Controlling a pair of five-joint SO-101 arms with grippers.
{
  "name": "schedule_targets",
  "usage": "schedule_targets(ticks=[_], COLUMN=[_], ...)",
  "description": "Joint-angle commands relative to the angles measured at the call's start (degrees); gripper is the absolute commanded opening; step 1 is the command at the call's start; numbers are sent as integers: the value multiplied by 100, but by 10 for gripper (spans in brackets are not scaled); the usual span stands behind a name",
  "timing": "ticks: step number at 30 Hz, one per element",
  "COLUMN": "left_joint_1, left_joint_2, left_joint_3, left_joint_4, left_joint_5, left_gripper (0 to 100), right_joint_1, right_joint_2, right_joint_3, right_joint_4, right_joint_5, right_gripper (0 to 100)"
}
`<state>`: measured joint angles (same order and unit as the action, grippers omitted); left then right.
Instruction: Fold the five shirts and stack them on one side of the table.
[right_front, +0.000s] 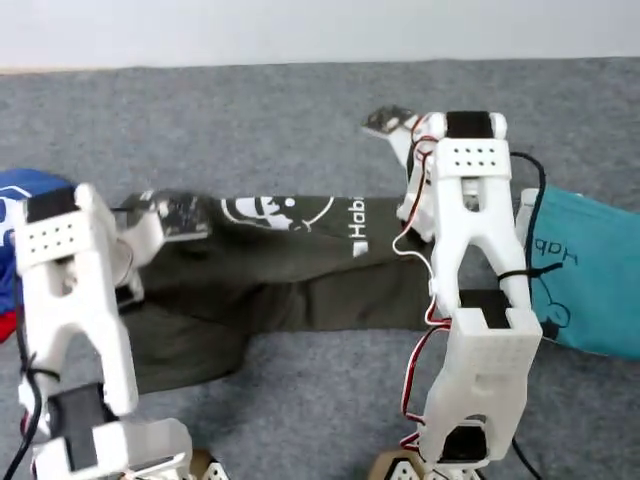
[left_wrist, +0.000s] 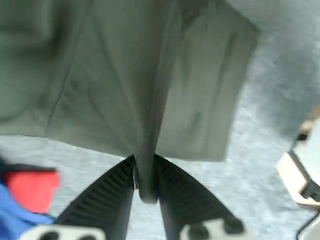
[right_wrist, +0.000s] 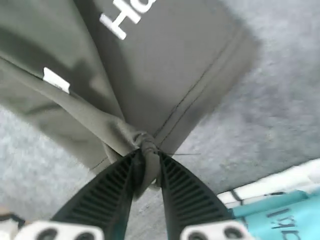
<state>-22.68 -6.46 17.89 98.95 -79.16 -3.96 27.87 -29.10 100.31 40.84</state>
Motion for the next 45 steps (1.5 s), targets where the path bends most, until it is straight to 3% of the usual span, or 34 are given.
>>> schedule_targets(ticks=[1, 12, 23, 26, 35, 45], left_joint_1=[-369, -703, -809, -888, -905, -879], left_joint_2=[-484, -985, -976, -993, -1020, -1011], left_joint_3=[470, 1701, 1807, 1815, 1367, -110], left_joint_4=[176, 176, 167, 167, 158, 149], left_joint_5=[-334, -738, -738, -738, 53, 589], left_gripper=[5, 5, 9, 53, 155, 156], right_joint_1=[92, 66, 57, 57, 22, -462], right_joint_2=[-620, -963, -927, -936, -1376, -2132], right_joint_3=[264, 1284, 1591, 1591, 1547, 1547], right_joint_4=[224, 180, 4, 4, 57, -391], right_joint_5=[97, 105, 105, 97, -624, -633], right_gripper=[11, 11, 11, 14, 258, 264])
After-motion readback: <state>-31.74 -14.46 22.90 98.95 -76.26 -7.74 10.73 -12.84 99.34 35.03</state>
